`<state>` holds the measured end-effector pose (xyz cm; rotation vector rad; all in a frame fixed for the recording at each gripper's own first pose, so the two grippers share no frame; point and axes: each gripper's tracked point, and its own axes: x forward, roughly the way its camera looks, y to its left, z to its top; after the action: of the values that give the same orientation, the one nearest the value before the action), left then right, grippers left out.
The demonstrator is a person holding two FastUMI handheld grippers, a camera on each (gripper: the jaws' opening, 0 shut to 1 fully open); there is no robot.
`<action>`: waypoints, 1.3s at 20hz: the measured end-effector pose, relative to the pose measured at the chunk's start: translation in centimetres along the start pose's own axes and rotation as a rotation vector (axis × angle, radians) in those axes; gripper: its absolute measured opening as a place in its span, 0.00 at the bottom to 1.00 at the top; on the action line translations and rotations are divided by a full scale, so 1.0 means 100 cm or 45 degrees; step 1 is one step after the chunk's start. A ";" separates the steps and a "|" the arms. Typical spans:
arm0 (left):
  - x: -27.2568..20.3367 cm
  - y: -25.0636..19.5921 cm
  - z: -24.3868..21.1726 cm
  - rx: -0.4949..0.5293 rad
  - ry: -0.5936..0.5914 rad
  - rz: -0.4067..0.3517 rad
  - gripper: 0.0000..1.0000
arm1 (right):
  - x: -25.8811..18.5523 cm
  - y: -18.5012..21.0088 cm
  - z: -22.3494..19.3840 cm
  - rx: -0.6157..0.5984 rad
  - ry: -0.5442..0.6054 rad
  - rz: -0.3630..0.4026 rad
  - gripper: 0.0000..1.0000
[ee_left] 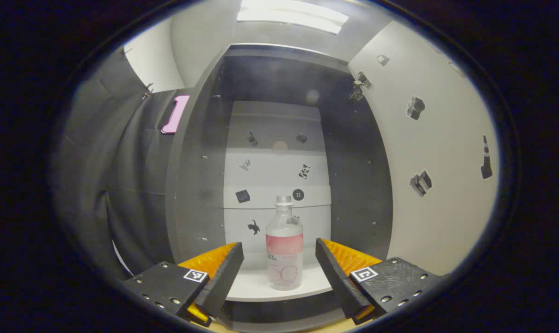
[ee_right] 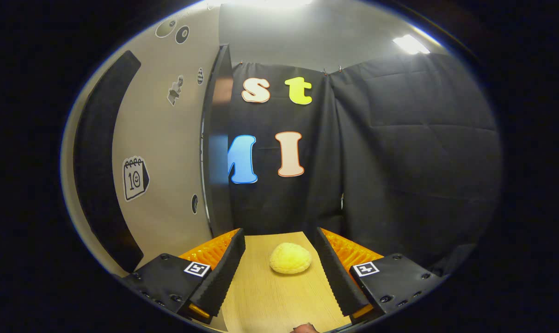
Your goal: Open the cabinet door with the right hand, grasp the bottle in the cabinet with the left hand and place it on the coaster, then close the cabinet door with the right hand.
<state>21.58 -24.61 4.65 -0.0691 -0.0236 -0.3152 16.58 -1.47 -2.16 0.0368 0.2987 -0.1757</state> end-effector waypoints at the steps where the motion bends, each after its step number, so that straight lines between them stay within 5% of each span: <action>1: 0.008 -0.001 -0.005 -0.005 0.009 -0.014 0.96 | 0.000 -0.002 -0.003 0.011 0.007 -0.023 0.96; 8: 0.054 -0.001 -0.016 -0.041 0.020 -0.063 0.96 | -0.005 -0.019 -0.015 0.022 0.037 -0.146 0.96; 20: 0.072 -0.002 -0.028 -0.002 0.080 -0.058 0.94 | -0.006 -0.034 -0.026 0.026 0.087 -0.200 0.96; 23: 0.083 0.007 -0.037 -0.002 0.083 -0.036 0.75 | -0.002 -0.035 -0.027 0.023 0.093 -0.200 0.96; 26: 0.082 0.007 -0.035 0.011 0.095 -0.027 0.75 | 0.000 -0.033 -0.029 0.027 0.099 -0.198 0.96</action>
<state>29.58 -26.74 1.43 -0.0488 0.0482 -0.3384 15.17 -4.54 -4.99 0.0414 0.3777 -0.3324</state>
